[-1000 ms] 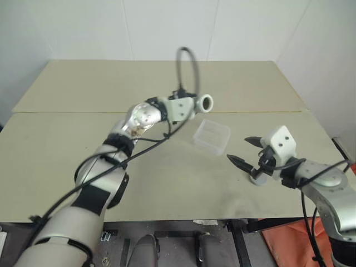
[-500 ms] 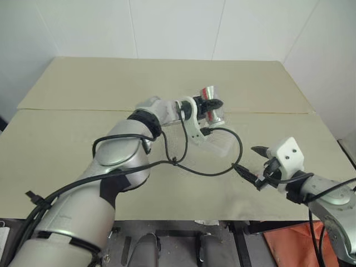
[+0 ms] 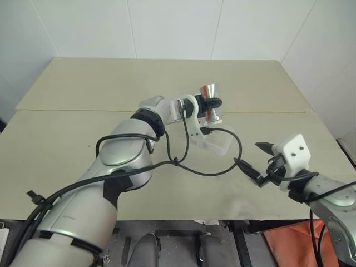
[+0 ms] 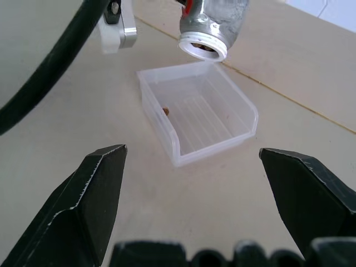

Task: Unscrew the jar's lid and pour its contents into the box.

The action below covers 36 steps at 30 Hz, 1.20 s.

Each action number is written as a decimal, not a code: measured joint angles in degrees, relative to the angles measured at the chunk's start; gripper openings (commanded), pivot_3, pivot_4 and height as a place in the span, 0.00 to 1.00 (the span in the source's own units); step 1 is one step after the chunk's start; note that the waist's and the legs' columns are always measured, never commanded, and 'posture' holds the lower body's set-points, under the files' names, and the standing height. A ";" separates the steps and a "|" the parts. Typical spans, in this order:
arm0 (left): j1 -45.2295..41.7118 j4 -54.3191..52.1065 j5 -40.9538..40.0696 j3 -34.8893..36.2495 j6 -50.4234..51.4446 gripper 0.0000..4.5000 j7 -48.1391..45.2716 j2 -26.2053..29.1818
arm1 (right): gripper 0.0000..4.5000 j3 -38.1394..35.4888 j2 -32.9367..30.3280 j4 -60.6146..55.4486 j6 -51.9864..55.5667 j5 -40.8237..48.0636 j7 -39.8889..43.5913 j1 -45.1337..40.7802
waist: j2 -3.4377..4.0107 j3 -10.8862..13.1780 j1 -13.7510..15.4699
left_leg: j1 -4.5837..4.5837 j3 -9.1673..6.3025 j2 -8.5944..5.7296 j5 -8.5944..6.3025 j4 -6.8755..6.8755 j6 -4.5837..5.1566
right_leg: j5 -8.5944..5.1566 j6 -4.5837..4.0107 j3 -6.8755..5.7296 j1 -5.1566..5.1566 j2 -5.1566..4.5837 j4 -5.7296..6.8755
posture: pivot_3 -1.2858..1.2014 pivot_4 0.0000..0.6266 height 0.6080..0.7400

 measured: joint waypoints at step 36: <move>51.29 -38.55 -72.75 64.03 13.03 0.43 -48.77 -5.48 | 0.99 9.80 -0.44 9.70 -2.91 -1.18 5.05 -8.05 | 0.06 -0.04 -1.43 | 1.07 -0.06 -0.04 0.08 0.29 -0.03 | 0.08 -0.05 0.21 0.84 0.07 0.58 | 0.52 0.24 1.00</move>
